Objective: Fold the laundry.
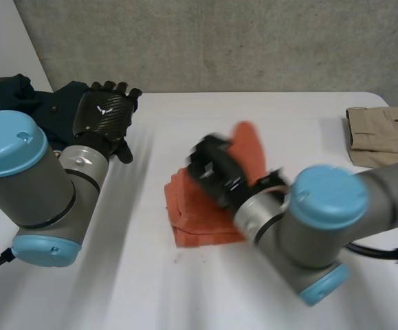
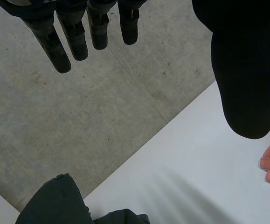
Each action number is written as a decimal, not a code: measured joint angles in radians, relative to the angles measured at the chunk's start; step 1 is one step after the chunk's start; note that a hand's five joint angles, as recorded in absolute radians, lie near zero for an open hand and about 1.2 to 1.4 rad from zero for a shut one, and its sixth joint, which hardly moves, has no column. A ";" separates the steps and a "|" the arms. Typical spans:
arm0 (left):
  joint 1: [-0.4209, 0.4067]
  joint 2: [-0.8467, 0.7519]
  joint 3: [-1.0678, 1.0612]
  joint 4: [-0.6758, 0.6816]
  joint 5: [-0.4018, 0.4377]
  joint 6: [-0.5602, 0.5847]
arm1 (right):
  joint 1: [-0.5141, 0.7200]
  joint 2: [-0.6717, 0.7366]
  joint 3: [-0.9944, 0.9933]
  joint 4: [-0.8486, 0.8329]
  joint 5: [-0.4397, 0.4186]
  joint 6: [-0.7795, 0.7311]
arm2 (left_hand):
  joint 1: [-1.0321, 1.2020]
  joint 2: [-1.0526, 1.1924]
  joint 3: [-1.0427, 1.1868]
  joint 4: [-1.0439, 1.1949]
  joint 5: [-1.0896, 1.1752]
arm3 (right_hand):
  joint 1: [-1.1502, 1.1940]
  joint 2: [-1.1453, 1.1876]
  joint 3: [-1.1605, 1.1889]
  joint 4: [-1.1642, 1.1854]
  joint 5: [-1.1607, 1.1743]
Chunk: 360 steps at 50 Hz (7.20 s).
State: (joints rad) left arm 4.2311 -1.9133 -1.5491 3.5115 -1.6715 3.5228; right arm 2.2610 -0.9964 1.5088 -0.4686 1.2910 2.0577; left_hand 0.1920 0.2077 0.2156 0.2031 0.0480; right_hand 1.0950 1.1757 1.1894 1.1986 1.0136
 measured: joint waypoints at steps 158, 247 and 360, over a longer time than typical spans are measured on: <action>-0.077 -0.027 0.293 -0.316 0.492 -0.244 | -0.870 0.445 -0.736 -0.224 -0.162 0.865 | 0.061 0.042 0.032 0.051 0.033 | -0.077 -0.027 -0.028 0.003 -0.075; 0.561 -0.645 0.726 -0.131 0.463 -0.026 | -0.526 -0.280 0.366 -0.012 -0.176 0.582 | 0.903 0.914 0.888 0.914 0.871 | -0.869 -0.961 -0.974 -0.982 -0.965; 0.202 0.017 -0.339 -0.257 0.113 -0.269 | -0.111 0.732 -1.161 0.474 -0.300 0.613 | 0.725 0.705 0.688 0.702 0.678 | -0.480 -0.566 -0.580 -0.589 -0.583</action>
State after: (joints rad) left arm 4.4330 -1.8967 -1.8882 3.2545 -1.5583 3.2536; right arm 2.1497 -0.2643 0.3479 0.0050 0.9913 2.6710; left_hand 0.9171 0.9123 0.9032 0.9055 0.7259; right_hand 0.6150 0.6095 0.6097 0.6097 0.4303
